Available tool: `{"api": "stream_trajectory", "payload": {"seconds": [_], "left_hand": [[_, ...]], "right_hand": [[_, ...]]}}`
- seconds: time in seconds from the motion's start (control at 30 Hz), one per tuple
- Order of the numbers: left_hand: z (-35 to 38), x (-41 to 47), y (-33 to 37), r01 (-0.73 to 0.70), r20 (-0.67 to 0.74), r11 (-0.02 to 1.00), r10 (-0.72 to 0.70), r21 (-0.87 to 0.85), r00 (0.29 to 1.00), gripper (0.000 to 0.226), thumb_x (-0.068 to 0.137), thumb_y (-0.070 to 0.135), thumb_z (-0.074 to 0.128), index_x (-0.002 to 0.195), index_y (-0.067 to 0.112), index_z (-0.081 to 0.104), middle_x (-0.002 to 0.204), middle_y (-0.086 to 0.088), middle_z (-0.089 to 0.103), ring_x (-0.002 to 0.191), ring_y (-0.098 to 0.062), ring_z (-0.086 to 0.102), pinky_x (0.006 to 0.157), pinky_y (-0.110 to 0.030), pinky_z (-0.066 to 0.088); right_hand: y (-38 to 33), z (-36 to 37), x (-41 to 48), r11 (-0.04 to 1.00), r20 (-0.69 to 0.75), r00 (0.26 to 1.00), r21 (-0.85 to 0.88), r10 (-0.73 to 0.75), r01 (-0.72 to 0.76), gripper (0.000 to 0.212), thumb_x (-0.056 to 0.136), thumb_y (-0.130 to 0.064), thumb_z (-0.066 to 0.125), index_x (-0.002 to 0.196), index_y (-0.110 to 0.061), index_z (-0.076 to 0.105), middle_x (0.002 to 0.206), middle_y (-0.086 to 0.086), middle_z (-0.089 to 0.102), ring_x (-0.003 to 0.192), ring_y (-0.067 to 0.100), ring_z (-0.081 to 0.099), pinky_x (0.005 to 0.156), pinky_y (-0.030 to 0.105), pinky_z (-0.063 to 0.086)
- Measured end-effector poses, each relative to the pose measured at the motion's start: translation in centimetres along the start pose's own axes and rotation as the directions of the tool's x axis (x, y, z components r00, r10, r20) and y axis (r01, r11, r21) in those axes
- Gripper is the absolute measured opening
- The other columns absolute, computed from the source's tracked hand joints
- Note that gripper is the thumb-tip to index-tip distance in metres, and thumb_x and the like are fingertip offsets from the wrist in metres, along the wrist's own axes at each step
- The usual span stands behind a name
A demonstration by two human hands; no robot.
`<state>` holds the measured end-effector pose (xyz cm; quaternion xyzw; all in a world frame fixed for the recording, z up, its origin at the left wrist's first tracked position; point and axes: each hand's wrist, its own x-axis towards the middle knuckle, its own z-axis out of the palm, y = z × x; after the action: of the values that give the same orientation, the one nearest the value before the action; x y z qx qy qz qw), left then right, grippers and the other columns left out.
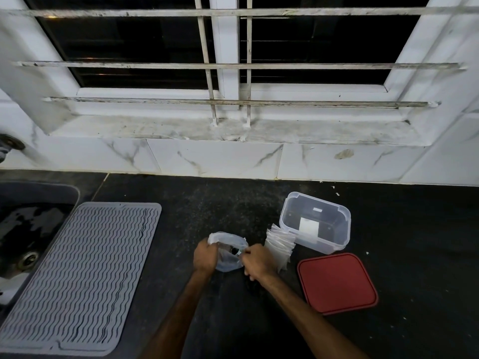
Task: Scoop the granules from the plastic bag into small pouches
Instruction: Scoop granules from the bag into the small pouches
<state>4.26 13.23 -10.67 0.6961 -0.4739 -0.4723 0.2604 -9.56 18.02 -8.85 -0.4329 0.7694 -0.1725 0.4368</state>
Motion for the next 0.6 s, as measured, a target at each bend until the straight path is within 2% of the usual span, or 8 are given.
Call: {"api": "stream_trajectory", "payload": {"seconds": [0.13,0.23,0.33,0.4,0.43,0.47,0.53,0.6], "left_hand": [[-0.4,0.3,-0.1,-0.01,0.015,0.999,0.011,-0.047,1.0,0.03,0.097,0.0,0.05,0.125,-0.006,0.058,0.121,-0.02,0.061,0.117,-0.034,0.056,0.094,-0.031,0.04],[-1.2,0.5,0.7,-0.008,0.105,0.997,0.016,-0.078,0.994,0.024,0.096,0.0,0.051,0.117,-0.004,0.06,0.106,-0.015,0.065,0.1,-0.028,0.061,0.087,-0.033,0.046],[-1.4,0.8,1.1,0.002,0.155,0.995,0.014,-0.104,0.988,0.021,0.095,0.002,0.052,0.114,-0.003,0.06,0.1,-0.011,0.064,0.093,-0.026,0.063,0.077,-0.03,0.049],[-1.1,0.8,0.9,0.033,0.113,0.992,-0.019,-0.124,0.993,0.018,0.095,0.004,0.055,0.11,0.002,0.064,0.095,-0.008,0.066,0.081,-0.017,0.063,0.065,-0.023,0.047],[-0.9,0.8,0.8,0.046,0.082,0.988,-0.034,-0.149,0.996,0.017,0.095,0.006,0.055,0.107,0.005,0.065,0.093,-0.007,0.067,0.08,-0.015,0.063,0.063,-0.023,0.047],[-0.7,0.9,0.5,0.057,0.058,0.985,-0.048,-0.164,0.997,0.016,0.095,0.007,0.054,0.106,0.006,0.066,0.094,-0.008,0.068,0.083,-0.018,0.064,0.067,-0.026,0.05],[-0.4,1.0,0.0,0.081,0.005,0.988,-0.081,-0.128,0.997,0.019,0.097,0.009,0.052,0.108,0.002,0.066,0.104,-0.015,0.068,0.098,-0.029,0.065,0.083,-0.036,0.052],[-0.1,1.1,-0.6,0.11,-0.048,0.98,-0.119,-0.164,0.992,0.023,0.098,0.008,0.051,0.109,-0.005,0.065,0.109,-0.021,0.067,0.105,-0.036,0.063,0.087,-0.038,0.05]], "right_hand": [[0.5,0.1,0.3,0.97,0.065,0.997,0.239,0.032,-0.047,0.025,0.092,-0.023,0.054,0.08,-0.012,0.073,0.048,0.001,0.058,0.033,0.012,0.045,0.043,0.025,0.038],[0.5,-0.2,-0.1,0.918,0.145,0.989,0.391,0.001,-0.058,0.019,0.097,-0.019,0.054,0.097,-0.015,0.072,0.054,0.004,0.059,0.038,0.013,0.045,0.042,0.025,0.037],[0.4,-0.7,-0.6,0.898,0.185,0.983,0.435,-0.017,-0.067,0.021,0.099,-0.015,0.053,0.115,-0.014,0.067,0.062,0.005,0.06,0.043,0.012,0.045,0.039,0.017,0.034],[0.4,-0.8,-0.7,0.889,0.196,0.981,0.45,-0.006,-0.085,0.024,0.1,-0.013,0.052,0.119,-0.011,0.065,0.063,0.005,0.06,0.043,0.01,0.044,0.037,0.015,0.032],[0.4,-0.9,-0.7,0.882,0.2,0.98,0.462,0.001,-0.095,0.025,0.1,-0.012,0.052,0.121,-0.01,0.065,0.064,0.005,0.059,0.042,0.009,0.044,0.036,0.015,0.032],[0.5,-0.9,-0.7,0.876,0.201,0.98,0.472,0.006,-0.102,0.025,0.1,-0.012,0.052,0.121,-0.009,0.064,0.064,0.005,0.06,0.041,0.008,0.044,0.035,0.014,0.031],[0.5,-1.0,-0.7,0.873,0.194,0.981,0.477,0.005,-0.099,0.026,0.099,-0.01,0.052,0.122,-0.008,0.064,0.066,0.005,0.061,0.041,0.006,0.045,0.036,0.013,0.032],[0.5,-1.0,-0.6,0.877,0.189,0.982,0.472,0.001,-0.092,0.027,0.099,-0.008,0.051,0.123,-0.008,0.064,0.07,0.004,0.063,0.044,0.006,0.046,0.036,0.013,0.031]]}}
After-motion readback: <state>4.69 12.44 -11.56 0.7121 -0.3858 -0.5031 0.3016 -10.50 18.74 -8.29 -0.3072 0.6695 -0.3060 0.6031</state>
